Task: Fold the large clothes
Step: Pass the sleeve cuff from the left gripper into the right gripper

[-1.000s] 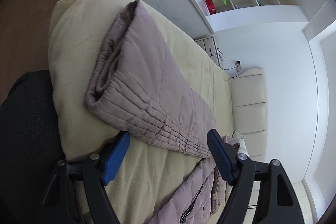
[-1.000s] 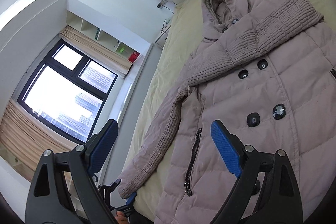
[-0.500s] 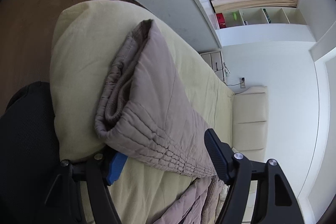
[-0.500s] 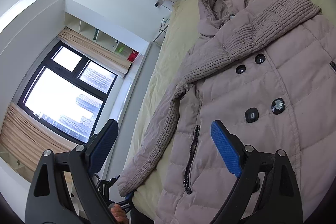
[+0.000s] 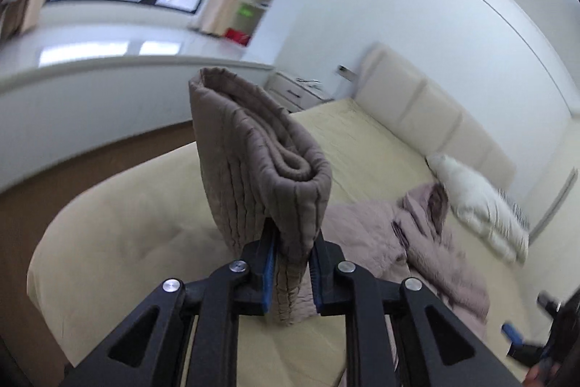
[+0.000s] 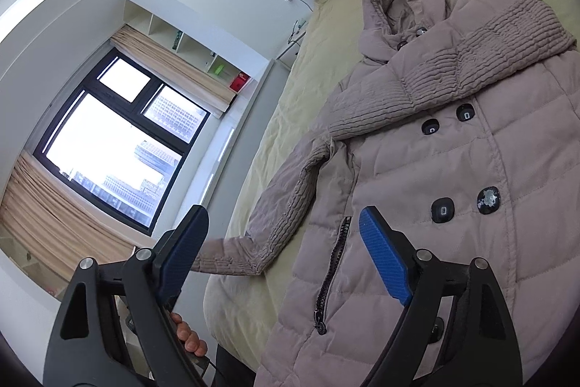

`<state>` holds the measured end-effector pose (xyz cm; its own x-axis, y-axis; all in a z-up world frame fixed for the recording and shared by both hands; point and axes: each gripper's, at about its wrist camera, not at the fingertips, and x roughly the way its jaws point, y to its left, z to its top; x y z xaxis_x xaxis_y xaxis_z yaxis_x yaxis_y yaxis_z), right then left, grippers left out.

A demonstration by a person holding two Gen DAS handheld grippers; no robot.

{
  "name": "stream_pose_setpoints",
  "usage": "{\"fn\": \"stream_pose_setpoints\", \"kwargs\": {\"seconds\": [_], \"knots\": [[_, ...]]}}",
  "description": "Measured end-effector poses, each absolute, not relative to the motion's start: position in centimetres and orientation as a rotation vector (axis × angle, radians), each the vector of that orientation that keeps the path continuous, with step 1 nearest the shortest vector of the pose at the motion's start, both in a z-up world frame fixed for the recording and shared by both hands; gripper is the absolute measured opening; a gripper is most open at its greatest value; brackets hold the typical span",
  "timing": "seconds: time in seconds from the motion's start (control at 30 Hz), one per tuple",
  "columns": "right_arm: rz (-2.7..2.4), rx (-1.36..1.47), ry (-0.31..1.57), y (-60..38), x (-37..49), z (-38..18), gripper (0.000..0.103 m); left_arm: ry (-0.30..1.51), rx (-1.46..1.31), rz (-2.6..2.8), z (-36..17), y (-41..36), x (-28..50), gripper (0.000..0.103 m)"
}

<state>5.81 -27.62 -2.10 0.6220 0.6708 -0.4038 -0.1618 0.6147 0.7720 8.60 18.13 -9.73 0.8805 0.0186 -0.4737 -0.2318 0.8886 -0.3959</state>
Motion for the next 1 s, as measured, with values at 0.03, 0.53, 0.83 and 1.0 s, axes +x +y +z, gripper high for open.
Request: {"fn": "stream_pose_setpoints", "kwargs": {"seconds": [0.03,0.53,0.83,1.0], "knots": [[0.552,0.768,0.762,-27.6,6.2,-2.0,0.085,0.481,-0.348,0.089,-9.1,15.6,9.3,0.017],[0.79,0.852,1.047,-24.9,14.3,-3.7,0.083,0.463,0.402,-0.276,-11.2,-2.9,8.5,0.016],[0.836,0.887,1.159,-22.4,16.3,-7.6,0.038,0.475,0.451,-0.294,-11.9,-3.1,7.9,0.016],[0.815,0.776,1.157,-21.5,16.9,-6.4,0.021,0.478,0.436,-0.284,-11.9,-3.0,8.1,0.018]]}}
